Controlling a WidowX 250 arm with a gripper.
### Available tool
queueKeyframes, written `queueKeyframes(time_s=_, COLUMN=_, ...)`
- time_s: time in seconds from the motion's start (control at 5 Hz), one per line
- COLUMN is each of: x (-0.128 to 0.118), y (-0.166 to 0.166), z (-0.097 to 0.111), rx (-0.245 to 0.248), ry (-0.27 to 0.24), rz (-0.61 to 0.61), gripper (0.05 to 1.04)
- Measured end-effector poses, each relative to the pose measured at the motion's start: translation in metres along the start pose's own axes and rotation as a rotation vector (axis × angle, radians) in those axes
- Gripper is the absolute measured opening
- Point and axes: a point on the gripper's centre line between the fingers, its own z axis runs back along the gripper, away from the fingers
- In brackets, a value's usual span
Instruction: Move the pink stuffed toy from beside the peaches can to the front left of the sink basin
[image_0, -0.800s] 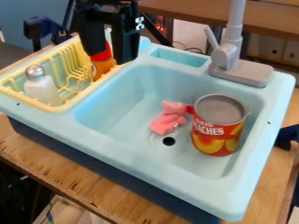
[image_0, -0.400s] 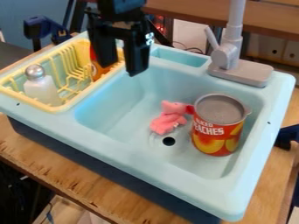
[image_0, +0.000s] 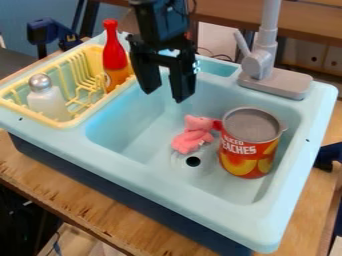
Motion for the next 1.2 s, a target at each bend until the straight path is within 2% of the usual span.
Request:
queueKeyframes(time_s=0.2, x=0.005, y=0.002, z=-0.024, rx=-0.035, ry=0.04, rz=-0.007, gripper=1.001)
queueKeyframes(time_s=0.4, x=0.008, y=0.005, z=-0.036, rx=-0.042, ry=0.048, rz=-0.007, gripper=1.001)
queueKeyframes(time_s=0.6, x=0.009, y=0.004, z=-0.051, rx=-0.07, ry=0.08, rz=-0.026, gripper=1.001)
queueKeyframes(time_s=0.8, x=0.012, y=-0.006, z=-0.058, rx=-0.072, ry=0.085, rz=-0.056, gripper=1.001)
queueKeyframes(time_s=1.0, x=0.015, y=-0.011, z=-0.06, rx=-0.1, ry=0.074, rz=-0.055, gripper=0.991)
queueKeyframes(time_s=1.2, x=0.018, y=-0.011, z=-0.066, rx=-0.108, ry=0.065, rz=-0.012, gripper=0.903)
